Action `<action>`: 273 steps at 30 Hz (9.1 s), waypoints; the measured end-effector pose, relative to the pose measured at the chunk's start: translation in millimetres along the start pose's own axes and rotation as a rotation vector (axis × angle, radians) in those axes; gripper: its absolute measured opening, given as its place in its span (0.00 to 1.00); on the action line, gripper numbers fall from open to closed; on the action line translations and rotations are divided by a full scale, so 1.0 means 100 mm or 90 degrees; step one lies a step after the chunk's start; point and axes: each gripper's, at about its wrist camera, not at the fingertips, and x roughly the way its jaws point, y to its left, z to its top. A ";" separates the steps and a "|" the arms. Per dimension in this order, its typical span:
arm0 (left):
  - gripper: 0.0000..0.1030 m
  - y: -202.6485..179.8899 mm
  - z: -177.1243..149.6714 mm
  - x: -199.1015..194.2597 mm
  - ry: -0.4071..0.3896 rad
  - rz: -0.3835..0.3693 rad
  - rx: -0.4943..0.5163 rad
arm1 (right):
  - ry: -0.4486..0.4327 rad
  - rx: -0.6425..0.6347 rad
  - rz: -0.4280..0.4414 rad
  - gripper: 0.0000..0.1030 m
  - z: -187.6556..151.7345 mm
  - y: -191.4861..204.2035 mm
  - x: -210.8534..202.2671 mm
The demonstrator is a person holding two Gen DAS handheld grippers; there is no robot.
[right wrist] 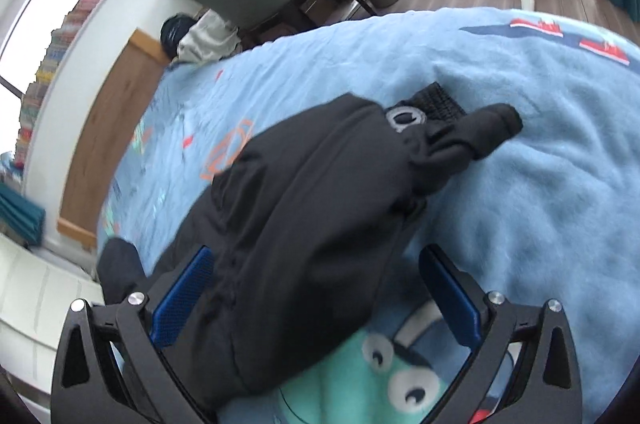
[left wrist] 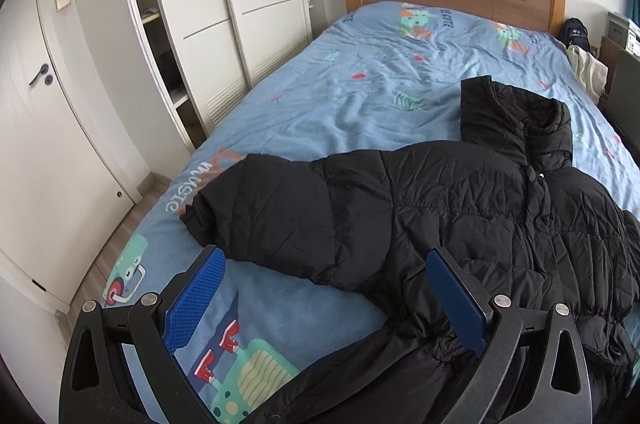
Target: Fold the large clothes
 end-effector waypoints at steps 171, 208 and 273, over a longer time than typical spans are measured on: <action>0.08 2.65 -0.52 2.36 0.162 -0.402 -0.688 | 0.062 -0.468 -0.109 0.65 -2.23 0.95 -2.73; 0.04 0.18 0.60 0.15 0.000 -0.530 -0.136 | -0.043 -0.323 -0.064 0.65 -1.66 -0.10 -3.30; 0.43 -0.01 0.14 1.29 0.125 -0.370 0.031 | 0.163 -0.857 0.229 0.65 -4.50 3.82 -0.98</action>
